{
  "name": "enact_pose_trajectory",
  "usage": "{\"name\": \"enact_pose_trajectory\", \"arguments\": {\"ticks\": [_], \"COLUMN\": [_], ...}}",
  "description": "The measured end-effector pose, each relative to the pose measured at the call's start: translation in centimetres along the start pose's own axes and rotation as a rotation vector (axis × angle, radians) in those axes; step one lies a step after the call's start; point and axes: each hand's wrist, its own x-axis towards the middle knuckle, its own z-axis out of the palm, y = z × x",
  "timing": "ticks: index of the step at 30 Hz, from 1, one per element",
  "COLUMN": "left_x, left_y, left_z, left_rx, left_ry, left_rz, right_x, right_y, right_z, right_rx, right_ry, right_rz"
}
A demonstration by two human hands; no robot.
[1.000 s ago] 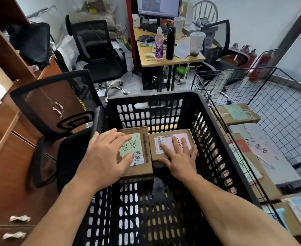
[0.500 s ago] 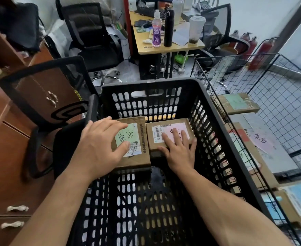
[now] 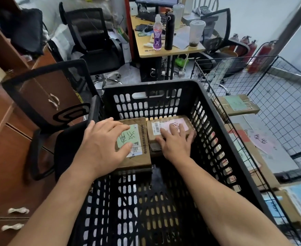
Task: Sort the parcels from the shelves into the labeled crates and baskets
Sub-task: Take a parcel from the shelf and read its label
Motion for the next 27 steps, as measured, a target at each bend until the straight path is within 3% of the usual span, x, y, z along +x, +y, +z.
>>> {"name": "enact_pose_trajectory", "arguments": {"ticks": [3, 9, 16, 27], "left_x": [0.0, 0.1, 0.1, 0.2], "left_y": [0.1, 0.1, 0.1, -0.4], "left_z": [-0.2, -0.2, -0.4, 0.0], "left_rx": [-0.008, -0.014, -0.005, -0.003], "left_ry": [-0.004, -0.017, -0.047, -0.045], "left_rz": [-0.010, -0.005, 0.006, 0.026], "right_x": [-1.9, -4.6, -4.9, -2.6], "right_y": [1.3, 0.6, -1.9, -3.0], "right_z": [0.6, 0.6, 1.3, 4.3], "right_rx": [0.075, 0.601, 1.006, 1.363], "right_ry": [0.019, 0.311, 0.131, 0.299], "right_rz": [-0.014, 0.217, 0.567, 0.573]}}
